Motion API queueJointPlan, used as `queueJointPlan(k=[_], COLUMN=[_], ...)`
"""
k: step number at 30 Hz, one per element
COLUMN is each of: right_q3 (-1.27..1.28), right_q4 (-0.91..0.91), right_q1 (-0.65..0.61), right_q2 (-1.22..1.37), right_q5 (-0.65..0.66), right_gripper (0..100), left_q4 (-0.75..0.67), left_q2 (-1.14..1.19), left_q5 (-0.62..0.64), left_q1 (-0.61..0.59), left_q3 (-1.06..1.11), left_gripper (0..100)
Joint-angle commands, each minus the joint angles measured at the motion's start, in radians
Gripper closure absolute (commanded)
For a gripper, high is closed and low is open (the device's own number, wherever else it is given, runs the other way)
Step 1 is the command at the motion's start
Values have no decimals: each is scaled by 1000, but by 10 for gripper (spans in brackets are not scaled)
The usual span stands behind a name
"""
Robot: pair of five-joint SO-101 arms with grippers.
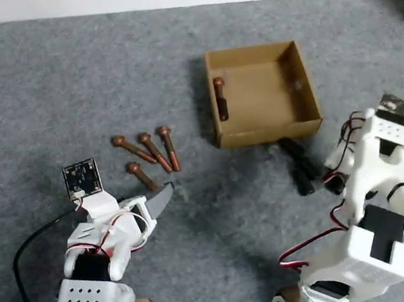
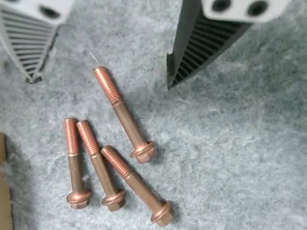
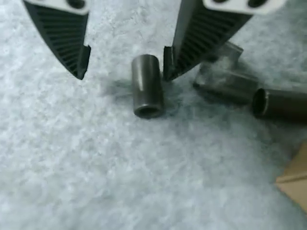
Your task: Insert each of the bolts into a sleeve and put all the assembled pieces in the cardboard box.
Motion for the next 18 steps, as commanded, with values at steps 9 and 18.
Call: queueJointPlan(k=[9, 18], right_q3=[128, 125], right_q4=[-211, -134], right_q1=[-36, -53], right_q2=[-5, -15], right_q5=[14, 8], right_gripper=[761, 970], left_q4=[-23, -20], left_q2=[-13, -13], left_q5=[-2, 0], left_q1=[-8, -13], left_q3=[-4, -24], left_gripper=[635, 635])
